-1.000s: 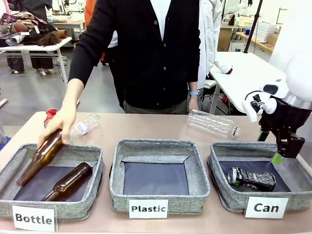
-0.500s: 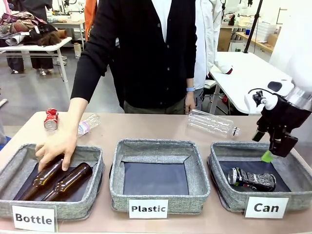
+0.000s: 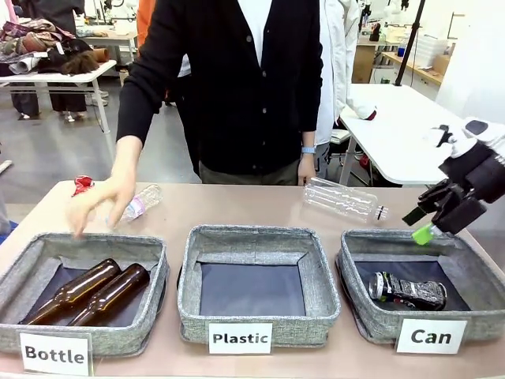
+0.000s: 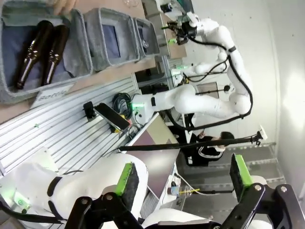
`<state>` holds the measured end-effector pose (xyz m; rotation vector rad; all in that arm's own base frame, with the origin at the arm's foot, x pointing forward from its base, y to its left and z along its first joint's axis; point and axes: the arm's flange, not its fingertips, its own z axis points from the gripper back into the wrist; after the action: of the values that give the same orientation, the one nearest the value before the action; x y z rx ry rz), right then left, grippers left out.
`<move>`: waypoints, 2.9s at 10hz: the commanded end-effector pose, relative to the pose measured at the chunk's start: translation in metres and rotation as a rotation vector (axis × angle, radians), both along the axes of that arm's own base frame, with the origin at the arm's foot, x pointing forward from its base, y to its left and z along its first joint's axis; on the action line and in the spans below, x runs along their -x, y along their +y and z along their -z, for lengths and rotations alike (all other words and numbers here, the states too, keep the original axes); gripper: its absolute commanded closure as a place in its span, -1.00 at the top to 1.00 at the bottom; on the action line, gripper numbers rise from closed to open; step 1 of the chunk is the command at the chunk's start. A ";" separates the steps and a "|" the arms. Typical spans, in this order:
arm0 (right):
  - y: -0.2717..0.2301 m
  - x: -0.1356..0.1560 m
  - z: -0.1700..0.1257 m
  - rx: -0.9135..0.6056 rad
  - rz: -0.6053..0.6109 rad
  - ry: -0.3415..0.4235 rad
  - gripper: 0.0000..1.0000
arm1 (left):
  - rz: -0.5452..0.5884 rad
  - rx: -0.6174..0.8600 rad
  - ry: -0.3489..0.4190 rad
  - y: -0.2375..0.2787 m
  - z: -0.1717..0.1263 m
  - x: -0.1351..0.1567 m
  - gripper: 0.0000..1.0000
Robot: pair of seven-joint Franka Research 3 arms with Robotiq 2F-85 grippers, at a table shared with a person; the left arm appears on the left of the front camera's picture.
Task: Sort the can waste into the basket.
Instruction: Pick up the can waste from the table and place it in the right Fabric basket.
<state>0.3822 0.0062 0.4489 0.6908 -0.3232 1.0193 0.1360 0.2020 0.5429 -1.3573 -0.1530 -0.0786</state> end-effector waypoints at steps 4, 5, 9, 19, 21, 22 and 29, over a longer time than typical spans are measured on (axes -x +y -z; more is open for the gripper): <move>-0.080 0.034 -0.024 -0.510 0.427 0.430 1.00 | 0.208 -0.078 0.048 -0.093 0.014 -0.003 1.00; -0.088 0.045 -0.020 -0.524 0.432 0.489 1.00 | 0.254 -0.087 0.057 -0.118 0.021 -0.008 1.00; -0.102 0.053 0.011 -0.536 0.570 0.612 1.00 | 0.419 -0.255 0.139 -0.183 0.064 -0.031 1.00; -0.111 0.057 0.008 -0.515 0.501 0.601 1.00 | 0.405 -0.200 0.142 -0.163 0.035 -0.038 1.00; -0.111 0.057 0.008 -0.515 0.501 0.601 1.00 | 0.405 -0.200 0.142 -0.163 0.035 -0.038 1.00; -0.111 0.057 0.008 -0.515 0.501 0.601 1.00 | 0.405 -0.200 0.142 -0.163 0.035 -0.038 1.00; -0.111 0.057 0.008 -0.515 0.501 0.601 1.00 | 0.148 -0.606 0.118 -0.165 0.018 -0.146 1.00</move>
<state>0.3255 -0.1022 0.4375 1.2645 -0.2073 0.2014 0.2456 0.0349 0.5263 -0.9115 0.1018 -0.2441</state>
